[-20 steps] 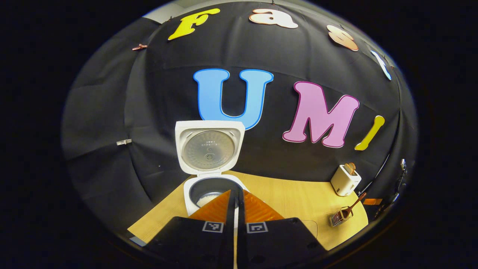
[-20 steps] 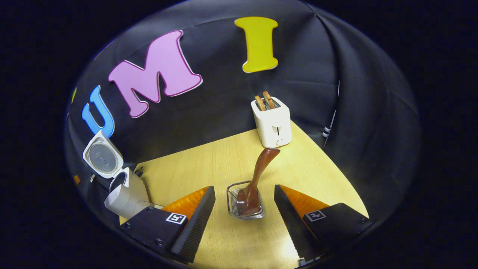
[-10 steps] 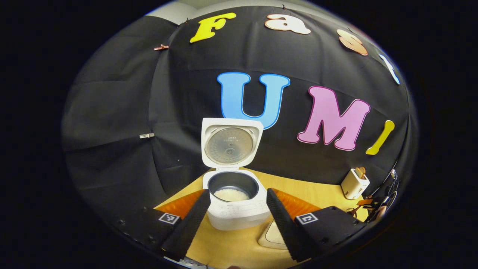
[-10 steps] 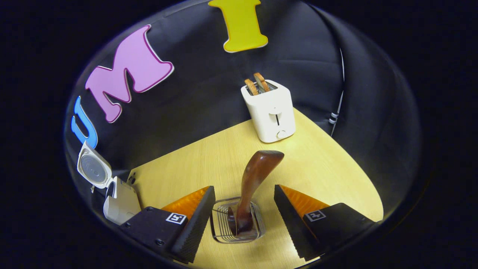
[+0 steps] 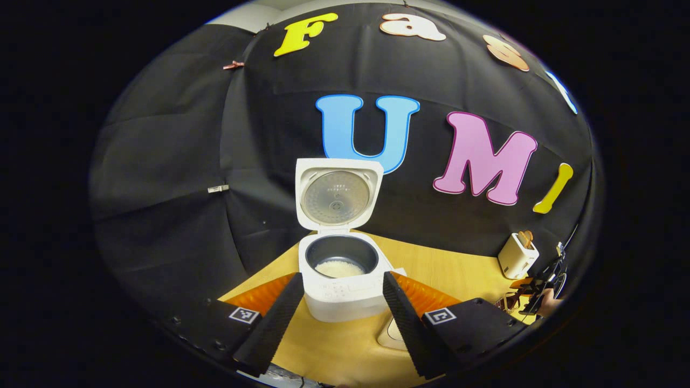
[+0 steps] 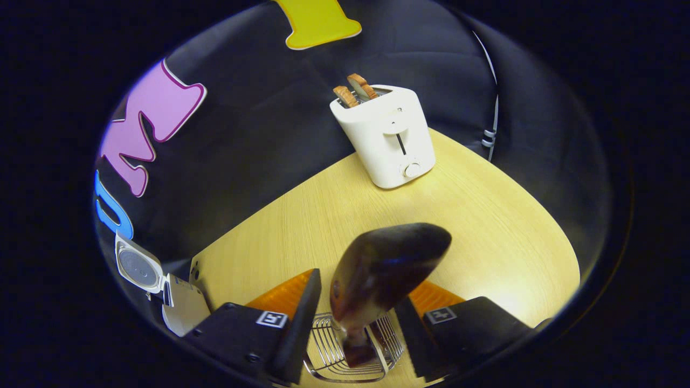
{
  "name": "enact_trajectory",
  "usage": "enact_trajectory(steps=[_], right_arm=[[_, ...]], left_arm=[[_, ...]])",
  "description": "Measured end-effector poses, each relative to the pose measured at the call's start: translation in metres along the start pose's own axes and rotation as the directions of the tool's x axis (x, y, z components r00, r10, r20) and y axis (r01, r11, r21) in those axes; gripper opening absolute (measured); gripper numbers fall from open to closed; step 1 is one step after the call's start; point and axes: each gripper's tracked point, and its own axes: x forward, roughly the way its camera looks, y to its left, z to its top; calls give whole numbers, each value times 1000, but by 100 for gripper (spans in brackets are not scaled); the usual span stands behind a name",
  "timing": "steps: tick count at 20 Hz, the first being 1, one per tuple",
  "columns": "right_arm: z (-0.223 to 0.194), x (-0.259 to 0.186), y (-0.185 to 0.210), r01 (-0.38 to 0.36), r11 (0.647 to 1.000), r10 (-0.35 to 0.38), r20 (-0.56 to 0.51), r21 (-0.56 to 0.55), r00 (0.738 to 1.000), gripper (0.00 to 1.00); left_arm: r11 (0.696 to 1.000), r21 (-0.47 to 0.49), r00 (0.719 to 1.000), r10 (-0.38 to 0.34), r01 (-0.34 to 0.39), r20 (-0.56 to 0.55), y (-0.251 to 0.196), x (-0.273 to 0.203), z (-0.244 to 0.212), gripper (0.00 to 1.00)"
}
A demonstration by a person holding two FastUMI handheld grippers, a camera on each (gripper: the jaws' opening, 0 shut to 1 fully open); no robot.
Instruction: Close the left gripper, press the button to open the rice cooker; take a wooden spoon from the chopstick holder with the right hand, scoop a spoonful of rice and pour it into the rice cooker, then put the wooden spoon back into the chopstick holder.
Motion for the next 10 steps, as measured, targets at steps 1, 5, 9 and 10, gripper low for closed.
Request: enact_trajectory(steps=[1,5,9,10], right_arm=[[0,1,-1,6,1000,-6,0,-1,1000,53],[-3,1,-4,17,1000,-17,-29,0,999,24],[19,-25,6,24,999,-22,58,-34,998,10],[26,-34,12,28,998,-24,87,-50,996,10]], left_arm=[[1000,-10,1000,1,-1,-6,-2,0,-3,95],[1000,-25,1000,-4,4,-16,-3,-1,-9,95],[999,-8,999,-48,48,-24,-12,-2,-16,95],[998,1,998,-61,61,-27,-13,-1,-18,95]])
